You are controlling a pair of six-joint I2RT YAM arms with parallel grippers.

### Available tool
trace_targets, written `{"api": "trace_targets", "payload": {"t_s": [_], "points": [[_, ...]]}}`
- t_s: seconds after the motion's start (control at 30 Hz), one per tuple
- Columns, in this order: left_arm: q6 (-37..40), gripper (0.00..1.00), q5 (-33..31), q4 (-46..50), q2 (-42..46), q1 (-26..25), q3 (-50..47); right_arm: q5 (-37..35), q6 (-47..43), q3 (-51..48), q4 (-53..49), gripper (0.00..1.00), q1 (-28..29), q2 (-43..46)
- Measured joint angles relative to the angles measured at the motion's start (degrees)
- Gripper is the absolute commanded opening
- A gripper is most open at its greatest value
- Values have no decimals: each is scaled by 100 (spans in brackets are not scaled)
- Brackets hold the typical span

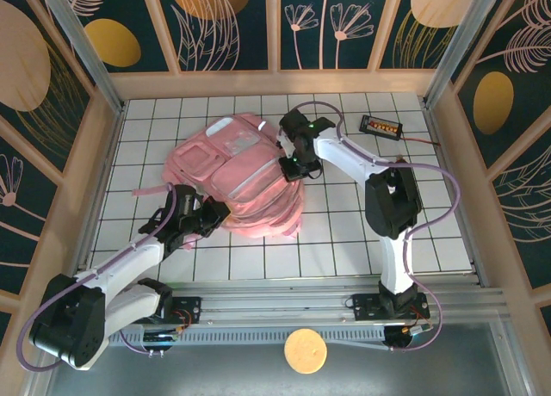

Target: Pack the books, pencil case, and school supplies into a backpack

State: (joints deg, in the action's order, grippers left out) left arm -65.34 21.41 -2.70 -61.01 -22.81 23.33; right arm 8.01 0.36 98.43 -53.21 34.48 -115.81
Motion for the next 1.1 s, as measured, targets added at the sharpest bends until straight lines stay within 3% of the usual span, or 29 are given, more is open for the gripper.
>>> {"api": "trace_targets", "payload": {"t_s": [0.63,1.1], "points": [[938,0,175,1067,-249,306,660,-1217,-5176,-2736,3947,0,13,1196],[1300,0,210,1104,92,496,437,-946,-6546,-2159,4601,0,-105,431]]}}
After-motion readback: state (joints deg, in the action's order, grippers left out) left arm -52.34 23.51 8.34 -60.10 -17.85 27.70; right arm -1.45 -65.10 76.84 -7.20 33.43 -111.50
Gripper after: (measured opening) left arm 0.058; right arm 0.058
